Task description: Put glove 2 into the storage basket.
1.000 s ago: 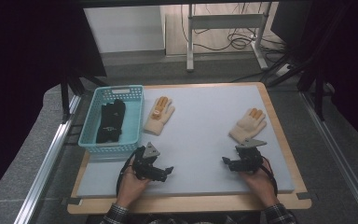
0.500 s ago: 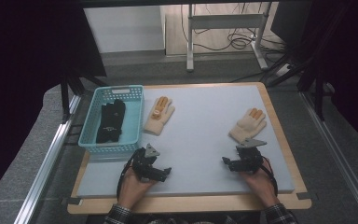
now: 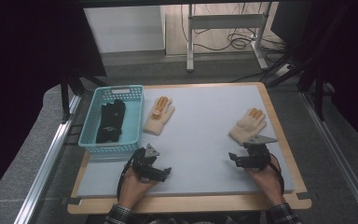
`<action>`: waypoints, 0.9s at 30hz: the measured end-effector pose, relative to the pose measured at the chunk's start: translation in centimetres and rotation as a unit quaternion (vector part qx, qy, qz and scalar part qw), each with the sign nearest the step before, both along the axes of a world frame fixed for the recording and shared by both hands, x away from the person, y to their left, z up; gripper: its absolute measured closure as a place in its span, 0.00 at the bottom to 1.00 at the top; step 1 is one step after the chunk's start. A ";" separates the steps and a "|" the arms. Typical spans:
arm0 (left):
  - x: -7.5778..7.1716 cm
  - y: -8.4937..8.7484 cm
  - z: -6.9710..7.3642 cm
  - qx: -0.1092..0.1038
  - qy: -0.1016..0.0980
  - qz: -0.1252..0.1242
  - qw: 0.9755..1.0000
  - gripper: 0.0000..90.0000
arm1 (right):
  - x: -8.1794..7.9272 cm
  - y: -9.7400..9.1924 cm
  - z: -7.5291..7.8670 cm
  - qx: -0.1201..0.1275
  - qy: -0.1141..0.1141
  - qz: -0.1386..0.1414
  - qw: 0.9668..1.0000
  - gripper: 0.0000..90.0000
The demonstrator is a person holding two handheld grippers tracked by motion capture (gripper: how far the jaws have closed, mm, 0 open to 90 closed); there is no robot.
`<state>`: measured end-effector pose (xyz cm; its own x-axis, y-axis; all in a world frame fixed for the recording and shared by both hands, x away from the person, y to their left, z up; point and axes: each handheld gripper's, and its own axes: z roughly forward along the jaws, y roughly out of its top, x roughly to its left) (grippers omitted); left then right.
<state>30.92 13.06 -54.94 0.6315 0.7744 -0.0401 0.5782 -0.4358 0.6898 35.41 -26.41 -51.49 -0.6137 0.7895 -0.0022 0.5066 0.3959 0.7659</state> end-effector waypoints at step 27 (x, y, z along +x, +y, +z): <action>0.0 0.0 0.0 -0.001 -0.001 0.001 1.000 0.00 | 11.8 -2.5 1.7 -0.006 0.030 -0.156 0.987 0.20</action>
